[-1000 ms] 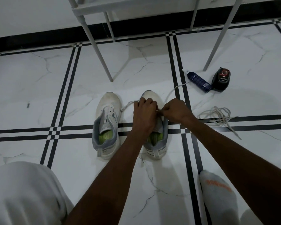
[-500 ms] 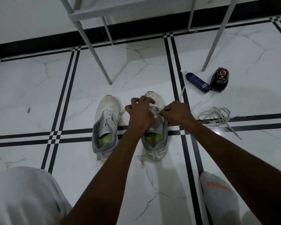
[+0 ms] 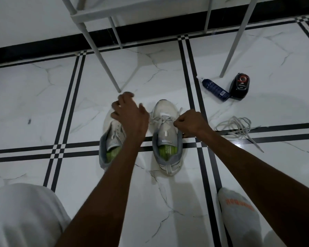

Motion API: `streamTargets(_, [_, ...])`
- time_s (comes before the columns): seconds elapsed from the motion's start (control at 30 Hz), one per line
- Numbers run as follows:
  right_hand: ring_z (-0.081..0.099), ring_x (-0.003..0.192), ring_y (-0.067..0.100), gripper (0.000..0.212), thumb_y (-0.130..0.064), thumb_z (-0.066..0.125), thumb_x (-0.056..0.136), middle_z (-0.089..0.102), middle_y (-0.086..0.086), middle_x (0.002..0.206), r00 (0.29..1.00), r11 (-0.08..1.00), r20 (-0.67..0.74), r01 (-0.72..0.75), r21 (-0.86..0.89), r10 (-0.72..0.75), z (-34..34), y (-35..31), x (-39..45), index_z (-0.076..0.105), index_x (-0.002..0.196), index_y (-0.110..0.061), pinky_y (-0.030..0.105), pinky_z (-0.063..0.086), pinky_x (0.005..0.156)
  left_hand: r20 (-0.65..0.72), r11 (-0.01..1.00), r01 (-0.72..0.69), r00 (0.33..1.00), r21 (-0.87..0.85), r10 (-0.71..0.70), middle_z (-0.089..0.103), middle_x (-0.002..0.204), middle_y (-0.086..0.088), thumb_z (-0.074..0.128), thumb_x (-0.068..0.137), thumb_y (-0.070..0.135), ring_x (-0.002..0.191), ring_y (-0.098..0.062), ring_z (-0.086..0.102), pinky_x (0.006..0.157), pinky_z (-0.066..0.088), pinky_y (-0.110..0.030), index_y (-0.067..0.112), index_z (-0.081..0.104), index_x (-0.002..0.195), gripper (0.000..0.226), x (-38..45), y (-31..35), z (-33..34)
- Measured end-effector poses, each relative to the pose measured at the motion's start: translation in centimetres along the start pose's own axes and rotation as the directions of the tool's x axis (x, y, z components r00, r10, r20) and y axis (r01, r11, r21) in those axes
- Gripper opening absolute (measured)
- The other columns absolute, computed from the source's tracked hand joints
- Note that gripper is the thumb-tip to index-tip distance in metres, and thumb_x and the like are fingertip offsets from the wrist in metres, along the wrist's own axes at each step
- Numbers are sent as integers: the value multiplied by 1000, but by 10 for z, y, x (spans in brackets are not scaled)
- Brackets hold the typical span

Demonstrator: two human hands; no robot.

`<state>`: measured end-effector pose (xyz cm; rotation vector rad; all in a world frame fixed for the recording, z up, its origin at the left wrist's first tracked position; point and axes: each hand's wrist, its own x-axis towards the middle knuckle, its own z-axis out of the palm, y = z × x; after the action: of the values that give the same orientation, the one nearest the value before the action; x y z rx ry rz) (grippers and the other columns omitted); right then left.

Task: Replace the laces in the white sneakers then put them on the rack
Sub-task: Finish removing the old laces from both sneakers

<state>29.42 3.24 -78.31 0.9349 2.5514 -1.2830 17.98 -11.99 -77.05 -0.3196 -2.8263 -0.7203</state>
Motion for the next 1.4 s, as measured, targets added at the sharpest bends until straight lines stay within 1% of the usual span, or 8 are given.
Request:
streamTargets(0.13, [64,59,15,32,-30,71,86,72,13,70,1000,1000,7,21,0,-21,2,0,3,76,73,-1,14,42,47,429,890,-456,804,1,411,62,120,8,65,87,30,127,-27,37,91,18,-42,27,70,104,18,-32,12,29])
streamTargets(0.23, [69,63,19,36,-32,70,88,72,15,70,999,1000,24,23,-18,-22,4,1,2,76,75,2,22,47,52,422,816,-575,756,62,501,68,113,7,63,87,19,125,-30,43,91,20,-46,23,77,89,14,-41,9,33])
streamTargets(0.37, [64,44,11,29,-20,67,87,72,13,67,999,999,15,-44,28,44,4,3,3,73,74,5,17,51,43,-65,993,-68,995,97,75,65,95,-2,61,82,16,106,-31,53,83,32,-43,22,67,82,9,-11,-1,12])
streamTargets(0.47, [63,46,12,30,-18,66,86,67,10,59,1000,1000,-3,-23,-7,23,5,2,1,69,62,0,13,43,40,-33,949,316,948,2,-316,58,123,-6,62,91,22,123,-32,44,92,35,-45,21,63,115,24,14,-16,-5])
streamTargets(0.7, [71,73,24,32,-31,70,87,74,14,76,1000,999,13,18,-47,-18,4,0,4,78,77,-1,20,47,53,428,910,-414,826,17,367,58,129,4,64,89,27,126,-28,40,95,24,-45,23,72,110,23,-49,11,35])
streamTargets(0.97, [65,51,17,27,-19,68,83,69,12,62,998,996,-26,-62,-58,60,6,3,5,71,69,5,20,52,49,-70,952,107,989,-286,-133,65,100,-11,60,90,18,98,-32,58,82,44,-38,10,68,91,11,-8,-23,12])
streamTargets(1.13, [71,68,24,30,-27,72,82,72,14,71,1000,997,-22,-6,-75,5,6,4,7,73,74,2,38,62,70,107,924,-4,993,-383,49,46,128,-12,79,82,38,115,-24,47,89,34,-24,9,48,128,62,-32,-7,10])
streamTargets(1.4, [51,119,27,70,-18,78,74,47,6,135,970,967,-210,70,-245,-124,2,8,0,50,137,-24,39,49,85,276,891,107,961,-441,21,71,84,-2,64,88,3,74,-11,65,70,53,-30,7,71,90,8,-58,-33,34])
